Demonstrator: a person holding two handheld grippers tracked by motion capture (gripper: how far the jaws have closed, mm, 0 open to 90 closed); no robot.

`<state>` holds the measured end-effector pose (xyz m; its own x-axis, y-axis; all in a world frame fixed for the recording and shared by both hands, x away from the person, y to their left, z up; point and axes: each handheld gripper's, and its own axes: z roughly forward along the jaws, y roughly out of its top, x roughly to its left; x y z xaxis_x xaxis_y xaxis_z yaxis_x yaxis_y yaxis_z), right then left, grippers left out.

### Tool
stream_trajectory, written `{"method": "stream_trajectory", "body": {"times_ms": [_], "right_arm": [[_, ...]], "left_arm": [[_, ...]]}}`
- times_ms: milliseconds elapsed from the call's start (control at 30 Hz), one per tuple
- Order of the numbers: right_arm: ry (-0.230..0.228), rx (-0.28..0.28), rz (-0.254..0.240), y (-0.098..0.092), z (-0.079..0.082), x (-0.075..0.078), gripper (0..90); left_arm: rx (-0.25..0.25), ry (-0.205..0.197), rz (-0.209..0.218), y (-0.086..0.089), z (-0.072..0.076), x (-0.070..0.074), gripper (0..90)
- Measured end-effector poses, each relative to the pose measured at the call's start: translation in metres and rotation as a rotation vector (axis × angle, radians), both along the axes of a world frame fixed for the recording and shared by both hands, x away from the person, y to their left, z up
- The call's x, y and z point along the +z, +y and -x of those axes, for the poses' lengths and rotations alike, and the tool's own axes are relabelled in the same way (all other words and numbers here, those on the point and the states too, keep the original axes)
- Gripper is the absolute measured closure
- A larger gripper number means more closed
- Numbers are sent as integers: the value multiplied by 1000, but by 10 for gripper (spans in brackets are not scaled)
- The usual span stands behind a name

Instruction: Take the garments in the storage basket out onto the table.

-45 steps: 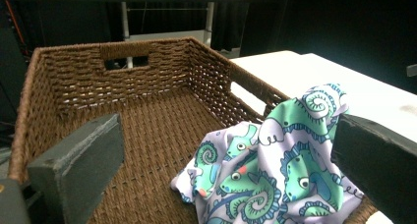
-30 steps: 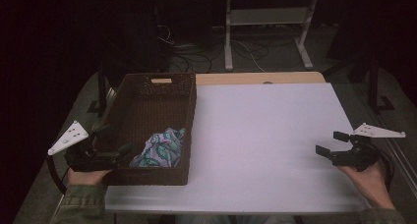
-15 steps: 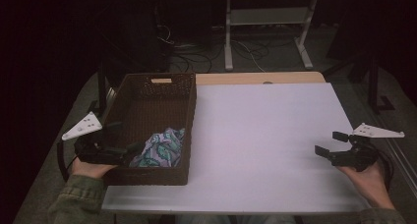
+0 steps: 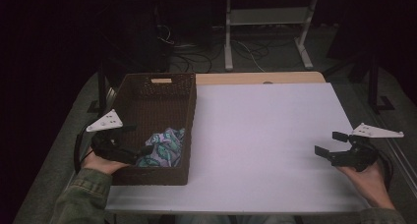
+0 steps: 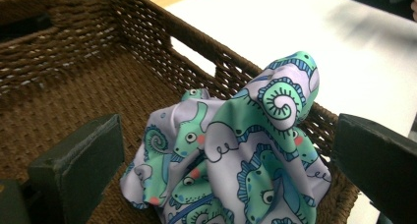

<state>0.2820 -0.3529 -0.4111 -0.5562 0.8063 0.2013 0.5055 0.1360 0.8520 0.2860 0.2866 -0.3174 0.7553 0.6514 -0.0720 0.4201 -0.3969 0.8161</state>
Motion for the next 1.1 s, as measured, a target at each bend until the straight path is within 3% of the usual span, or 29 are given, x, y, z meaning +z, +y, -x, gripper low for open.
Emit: {"method": "stream_trajectory", "body": {"times_ms": [433,600,967,1100], "right_arm": [[-1,4,-2,0,0,0,0],[-2,5,-2,0,0,0,0],[-1,6,-3,0,0,0,0],[-1,6,-4,0,0,0,0]], "left_arm": [[-76,85,-91,-23,-15,-6,0],[-97,141,-139,-30,-21,-11,0],[-108,205,-197,-37,-27,-16,0],[-119,238,-236,-43,-31,-19,0]]}}
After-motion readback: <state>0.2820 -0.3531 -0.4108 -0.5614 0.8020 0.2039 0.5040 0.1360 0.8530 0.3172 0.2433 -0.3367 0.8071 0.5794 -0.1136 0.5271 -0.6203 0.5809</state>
